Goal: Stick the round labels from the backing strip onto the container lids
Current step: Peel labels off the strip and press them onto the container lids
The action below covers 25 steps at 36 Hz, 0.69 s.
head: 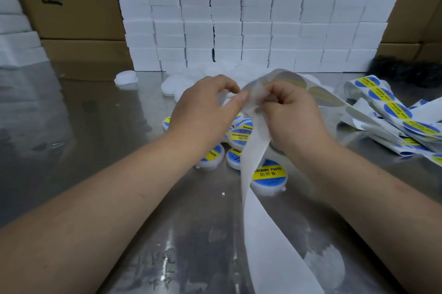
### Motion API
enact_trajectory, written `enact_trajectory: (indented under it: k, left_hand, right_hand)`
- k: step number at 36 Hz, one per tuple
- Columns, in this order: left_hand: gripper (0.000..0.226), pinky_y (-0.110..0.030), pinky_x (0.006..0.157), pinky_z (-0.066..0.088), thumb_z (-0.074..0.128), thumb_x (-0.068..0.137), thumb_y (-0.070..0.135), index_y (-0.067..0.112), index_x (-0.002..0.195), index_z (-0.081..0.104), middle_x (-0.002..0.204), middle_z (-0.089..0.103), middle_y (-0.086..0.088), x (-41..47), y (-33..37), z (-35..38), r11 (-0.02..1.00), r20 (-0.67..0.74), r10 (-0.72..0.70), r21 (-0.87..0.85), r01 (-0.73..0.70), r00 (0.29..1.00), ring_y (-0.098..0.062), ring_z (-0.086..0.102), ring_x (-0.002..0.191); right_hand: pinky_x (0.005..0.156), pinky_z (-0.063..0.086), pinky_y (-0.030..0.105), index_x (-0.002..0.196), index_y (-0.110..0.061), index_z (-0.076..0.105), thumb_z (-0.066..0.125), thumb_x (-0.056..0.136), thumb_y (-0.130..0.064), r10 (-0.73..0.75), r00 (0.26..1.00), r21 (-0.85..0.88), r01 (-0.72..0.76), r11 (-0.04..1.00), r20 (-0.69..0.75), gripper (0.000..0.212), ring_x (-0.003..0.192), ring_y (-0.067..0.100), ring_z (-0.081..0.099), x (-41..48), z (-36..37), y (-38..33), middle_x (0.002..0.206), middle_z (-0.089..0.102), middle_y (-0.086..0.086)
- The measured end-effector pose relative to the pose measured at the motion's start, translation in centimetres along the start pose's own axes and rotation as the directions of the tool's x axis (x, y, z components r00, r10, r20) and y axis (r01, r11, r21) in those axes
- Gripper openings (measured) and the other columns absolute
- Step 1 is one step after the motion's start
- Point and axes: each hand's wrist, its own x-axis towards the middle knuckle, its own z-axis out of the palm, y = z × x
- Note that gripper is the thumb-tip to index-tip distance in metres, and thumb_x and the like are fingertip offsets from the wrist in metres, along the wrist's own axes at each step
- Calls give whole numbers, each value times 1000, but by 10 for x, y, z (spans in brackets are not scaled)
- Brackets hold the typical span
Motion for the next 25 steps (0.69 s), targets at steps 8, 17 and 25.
enact_trajectory:
  k: [8,17,25]
  left_hand:
    - [21,-30,66,50,54,87,39,29,68,54,67,55,11,15,-14,-4,931,-145,-334,-202,303,931,-15,51,64]
    - [19,-27,70,51,55,85,39,32,68,53,70,56,13,17,-15,-7,928,-170,-347,-207,310,922,-10,53,70]
    - [19,-3,54,32,56,81,46,37,66,51,68,53,28,11,-13,-4,973,-187,-226,-89,213,956,19,46,69]
  right_hand:
    - [54,39,22,75,-21,59,40,78,1,-4,998,-70,0,998,-58,28,62,8,50,-1,0,0,68,59,-9]
    - [50,38,23,108,-28,47,46,81,-9,-5,986,-60,-5,998,-169,33,54,1,48,-3,-5,-4,76,47,-11]
    - [75,28,-4,119,-20,55,43,76,6,-283,934,-280,218,935,-219,52,94,-27,33,-4,-10,-7,133,39,-2]
